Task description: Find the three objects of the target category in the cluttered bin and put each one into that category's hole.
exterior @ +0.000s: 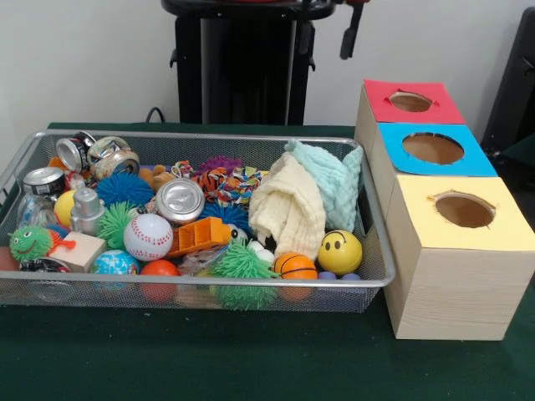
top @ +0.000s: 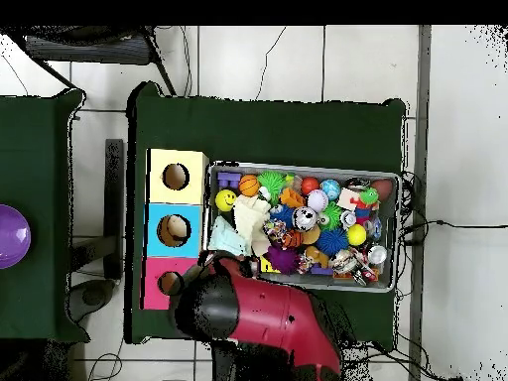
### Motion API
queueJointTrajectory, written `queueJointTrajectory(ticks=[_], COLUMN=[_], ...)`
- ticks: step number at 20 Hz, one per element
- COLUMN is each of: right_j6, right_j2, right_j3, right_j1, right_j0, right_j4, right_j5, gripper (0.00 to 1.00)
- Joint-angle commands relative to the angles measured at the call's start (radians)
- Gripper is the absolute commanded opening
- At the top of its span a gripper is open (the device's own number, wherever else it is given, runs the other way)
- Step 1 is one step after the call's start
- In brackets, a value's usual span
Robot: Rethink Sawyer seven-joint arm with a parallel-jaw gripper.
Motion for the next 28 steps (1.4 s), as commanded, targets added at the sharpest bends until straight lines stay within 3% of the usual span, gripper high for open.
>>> queueJointTrajectory(ticks=[1,13,16,23,28], right_j6=[0.341,0.389,0.411,0.445,0.489], right_j2=[-0.072,-0.088,-0.067,0.061,0.074], right_j3=[-0.202,-0.250,-0.209,-0.117,-0.084], right_j1=[0.174,0.293,0.309,0.359,0.373], right_j0=[-0.040,-0.134,-0.167,-0.278,-0.257], right_j4=[0.085,0.228,0.258,0.313,0.363], right_j5=[-0.005,-0.130,-0.226,-0.413,-0.440], gripper=[1.00,1.00,1.00,1.00,1.00])
